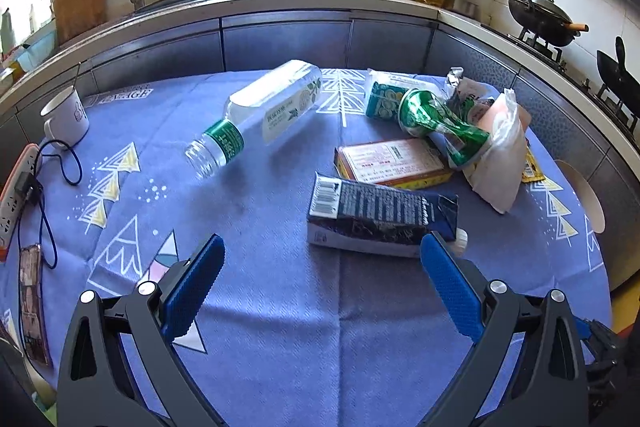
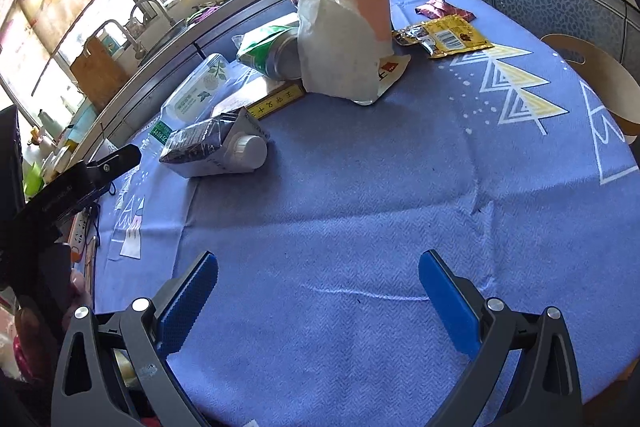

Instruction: Collect trash

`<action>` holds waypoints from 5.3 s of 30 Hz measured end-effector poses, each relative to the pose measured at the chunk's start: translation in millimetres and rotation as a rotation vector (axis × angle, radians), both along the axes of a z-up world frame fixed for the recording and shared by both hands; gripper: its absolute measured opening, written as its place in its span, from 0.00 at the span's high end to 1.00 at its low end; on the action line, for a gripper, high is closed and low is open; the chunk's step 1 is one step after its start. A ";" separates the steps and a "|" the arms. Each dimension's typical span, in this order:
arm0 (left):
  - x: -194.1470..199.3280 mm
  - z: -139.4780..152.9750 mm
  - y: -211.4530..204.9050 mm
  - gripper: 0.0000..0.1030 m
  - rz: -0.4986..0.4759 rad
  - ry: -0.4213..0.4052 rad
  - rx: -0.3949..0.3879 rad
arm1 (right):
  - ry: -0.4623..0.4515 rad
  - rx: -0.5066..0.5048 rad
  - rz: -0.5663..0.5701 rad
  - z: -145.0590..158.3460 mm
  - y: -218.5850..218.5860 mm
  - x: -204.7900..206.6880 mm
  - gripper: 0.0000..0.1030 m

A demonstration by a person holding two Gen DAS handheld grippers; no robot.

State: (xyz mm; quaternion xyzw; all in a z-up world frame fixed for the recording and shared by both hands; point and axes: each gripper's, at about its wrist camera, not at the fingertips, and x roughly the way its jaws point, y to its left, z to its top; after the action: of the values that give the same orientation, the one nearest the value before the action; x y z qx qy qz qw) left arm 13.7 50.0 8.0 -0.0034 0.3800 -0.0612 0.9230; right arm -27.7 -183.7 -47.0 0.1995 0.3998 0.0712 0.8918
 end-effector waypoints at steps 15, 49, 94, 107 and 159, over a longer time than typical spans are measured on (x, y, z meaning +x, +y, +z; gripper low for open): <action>13.9 5.5 20.5 0.07 -0.062 0.027 -0.094 | -0.173 -0.170 0.157 64.3 9.8 79.0 0.83; 40.9 -49.5 26.3 0.07 0.028 0.223 -0.048 | -0.219 -0.072 0.164 58.5 14.9 84.3 0.48; 93.4 20.6 -430.2 0.51 -0.869 0.258 -0.060 | -0.197 0.102 -0.561 -1.4 -325.9 18.9 0.96; 106.3 4.5 -473.1 0.25 -0.813 0.244 -0.044 | -0.225 0.118 -0.627 -11.7 -346.0 10.2 0.43; 46.7 -5.7 -26.4 0.24 -0.103 0.035 0.028 | -0.182 0.090 -0.081 52.7 -46.3 56.7 0.43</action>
State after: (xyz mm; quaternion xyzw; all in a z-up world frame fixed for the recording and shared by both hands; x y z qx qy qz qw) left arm 60.4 23.6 2.4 0.0280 0.3964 -0.1033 0.9118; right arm 29.0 -230.0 5.7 0.2480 0.3052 0.0707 0.9167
